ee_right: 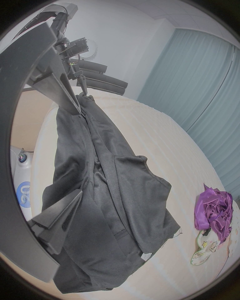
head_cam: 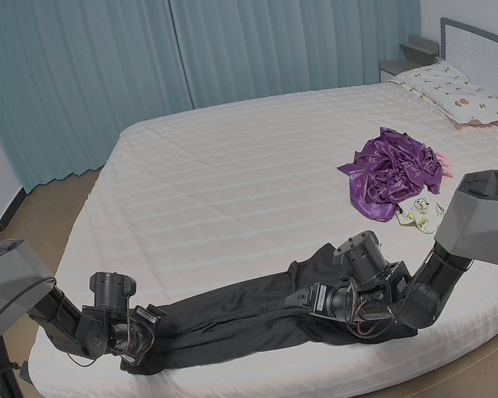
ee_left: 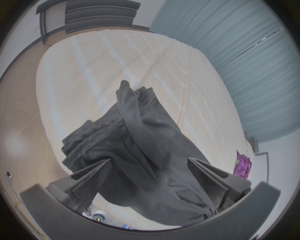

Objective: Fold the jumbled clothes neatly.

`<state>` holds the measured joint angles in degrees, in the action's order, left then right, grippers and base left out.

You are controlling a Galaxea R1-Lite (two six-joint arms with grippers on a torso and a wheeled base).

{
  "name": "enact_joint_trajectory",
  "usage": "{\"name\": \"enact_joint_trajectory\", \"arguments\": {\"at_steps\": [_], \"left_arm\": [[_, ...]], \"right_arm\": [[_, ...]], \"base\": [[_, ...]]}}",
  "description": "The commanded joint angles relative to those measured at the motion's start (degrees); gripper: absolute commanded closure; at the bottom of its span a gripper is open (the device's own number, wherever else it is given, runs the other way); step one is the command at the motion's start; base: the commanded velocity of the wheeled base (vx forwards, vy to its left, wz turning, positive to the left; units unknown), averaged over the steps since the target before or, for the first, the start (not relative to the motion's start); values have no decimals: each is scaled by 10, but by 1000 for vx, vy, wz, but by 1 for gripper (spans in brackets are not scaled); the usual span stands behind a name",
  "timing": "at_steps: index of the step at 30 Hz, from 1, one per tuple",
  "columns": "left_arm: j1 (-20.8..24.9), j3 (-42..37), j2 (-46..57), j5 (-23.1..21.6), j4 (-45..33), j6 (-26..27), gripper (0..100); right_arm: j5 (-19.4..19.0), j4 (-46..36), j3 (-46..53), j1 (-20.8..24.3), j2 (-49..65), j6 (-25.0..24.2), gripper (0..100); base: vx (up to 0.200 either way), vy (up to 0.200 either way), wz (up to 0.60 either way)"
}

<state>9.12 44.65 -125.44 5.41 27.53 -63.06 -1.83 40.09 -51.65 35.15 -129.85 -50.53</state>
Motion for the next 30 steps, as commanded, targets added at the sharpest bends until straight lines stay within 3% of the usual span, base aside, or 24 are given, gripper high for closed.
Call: {"name": "enact_joint_trajectory", "arguments": {"at_steps": [1, 11, 14, 15, 19, 21, 27, 30], "left_arm": [[-16, 18, -24, 12, 1, -6, 0], [-34, 10, 5, 11, 0, -34, 0], [-35, 4, 13, 7, 1, -33, 0], [-35, 3, 14, 5, 1, -33, 0], [-35, 3, 12, 4, 1, -31, 0], [-34, 2, 10, 3, 1, -31, 0], [-33, 1, 11, -20, -1, -31, 0], [-33, 1, 10, -20, -1, -31, 0]], "right_arm": [[0, 2, 2, -16, 4, 0, 0], [0, -5, 18, -61, 51, 7, 0], [-6, -10, 33, -93, 65, 40, 0], [-8, -12, 40, -119, 62, 83, 0], [-27, -11, 67, -157, 50, 150, 0], [-63, -5, 86, -191, 36, 186, 0], [-113, -5, 91, -233, 6, 235, 0], [-117, -5, 91, -236, 0, 248, 0]], "base": [[0, 0, 0], [0, 0, 0], [0, 0, 0], [0, 0, 0], [0, 0, 0], [0, 0, 0], [0, 0, 0], [0, 0, 0]]}}
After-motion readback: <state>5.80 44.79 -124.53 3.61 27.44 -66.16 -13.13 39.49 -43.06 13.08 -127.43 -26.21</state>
